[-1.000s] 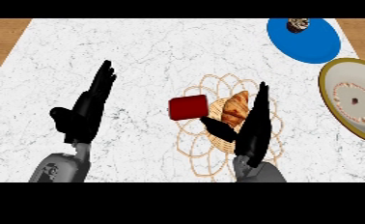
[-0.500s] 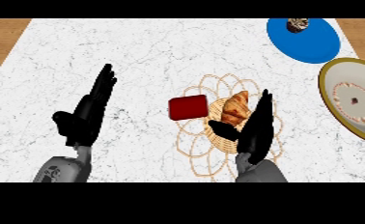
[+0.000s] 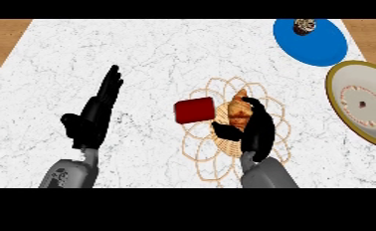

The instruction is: Pick the croissant from the placemat and place it in the bowl

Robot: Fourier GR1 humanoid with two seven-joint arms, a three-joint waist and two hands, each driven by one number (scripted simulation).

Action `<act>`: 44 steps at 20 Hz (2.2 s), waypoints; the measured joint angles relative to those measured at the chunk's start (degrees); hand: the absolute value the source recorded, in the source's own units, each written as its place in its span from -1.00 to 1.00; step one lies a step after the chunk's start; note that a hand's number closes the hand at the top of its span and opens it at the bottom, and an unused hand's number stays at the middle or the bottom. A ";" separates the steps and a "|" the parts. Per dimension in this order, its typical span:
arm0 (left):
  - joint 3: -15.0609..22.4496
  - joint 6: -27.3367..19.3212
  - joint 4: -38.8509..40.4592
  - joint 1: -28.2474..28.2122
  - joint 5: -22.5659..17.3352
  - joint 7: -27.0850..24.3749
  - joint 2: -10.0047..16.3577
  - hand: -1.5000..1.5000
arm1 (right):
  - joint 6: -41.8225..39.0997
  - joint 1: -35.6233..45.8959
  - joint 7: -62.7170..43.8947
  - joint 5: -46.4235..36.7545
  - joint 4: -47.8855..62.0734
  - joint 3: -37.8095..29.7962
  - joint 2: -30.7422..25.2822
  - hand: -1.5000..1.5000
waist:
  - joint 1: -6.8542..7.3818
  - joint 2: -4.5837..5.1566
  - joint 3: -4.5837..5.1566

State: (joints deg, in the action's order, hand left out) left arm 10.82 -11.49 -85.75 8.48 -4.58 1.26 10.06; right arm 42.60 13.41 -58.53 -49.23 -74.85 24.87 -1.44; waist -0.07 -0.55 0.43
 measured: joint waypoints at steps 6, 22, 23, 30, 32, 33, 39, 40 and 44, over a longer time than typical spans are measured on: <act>-0.57 0.61 -1.85 0.24 0.68 2.23 -0.08 0.00 | -0.46 2.06 2.24 1.94 2.31 1.98 0.08 1.00 | 0.00 -0.29 0.15; -1.54 0.47 -1.84 -0.88 0.70 2.53 -0.59 0.00 | -17.88 -8.34 39.03 22.81 -30.32 25.53 -15.92 1.00 | -1.20 -0.63 -0.92; -1.71 0.34 -1.76 -1.06 0.69 2.58 -0.55 0.00 | -18.39 -9.09 41.41 23.57 -33.56 25.72 -18.32 1.00 | -1.68 -0.67 -0.90; -3.19 0.01 -2.02 -2.30 0.43 1.88 0.19 0.00 | -19.98 -16.83 53.62 30.49 -54.18 17.43 -37.81 1.00 | -3.70 -0.38 -0.77; -3.50 0.09 -2.58 -2.34 0.25 2.11 0.43 0.00 | -20.53 -19.66 55.27 33.66 -58.74 12.70 -43.14 1.00 | -3.80 -0.26 -0.75; -3.64 0.17 -2.89 -2.36 0.23 2.21 0.67 0.00 | -20.90 -21.05 55.50 35.48 -60.99 10.07 -45.57 1.00 | -3.81 -0.21 -0.73; -3.52 0.58 -4.19 -3.25 0.12 2.74 0.85 0.00 | -23.11 -27.41 57.67 48.90 -65.54 -8.36 -54.44 1.00 | -3.35 0.02 -0.66; -3.18 0.63 -4.40 -3.31 0.22 2.77 0.64 0.00 | -23.83 -27.94 57.79 51.55 -65.66 -11.80 -55.12 1.00 | -3.17 0.06 -0.64; -3.27 1.01 -4.50 -3.27 0.13 2.52 0.51 0.00 | -28.53 -29.15 58.94 60.59 -62.12 -25.33 -56.93 1.00 | -2.67 0.15 -0.58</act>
State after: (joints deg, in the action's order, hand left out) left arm 7.55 -10.48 -90.26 5.21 -4.45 3.78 10.58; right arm 14.07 -15.74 0.41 11.36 -136.96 -0.46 -58.38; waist -2.74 -0.41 -0.14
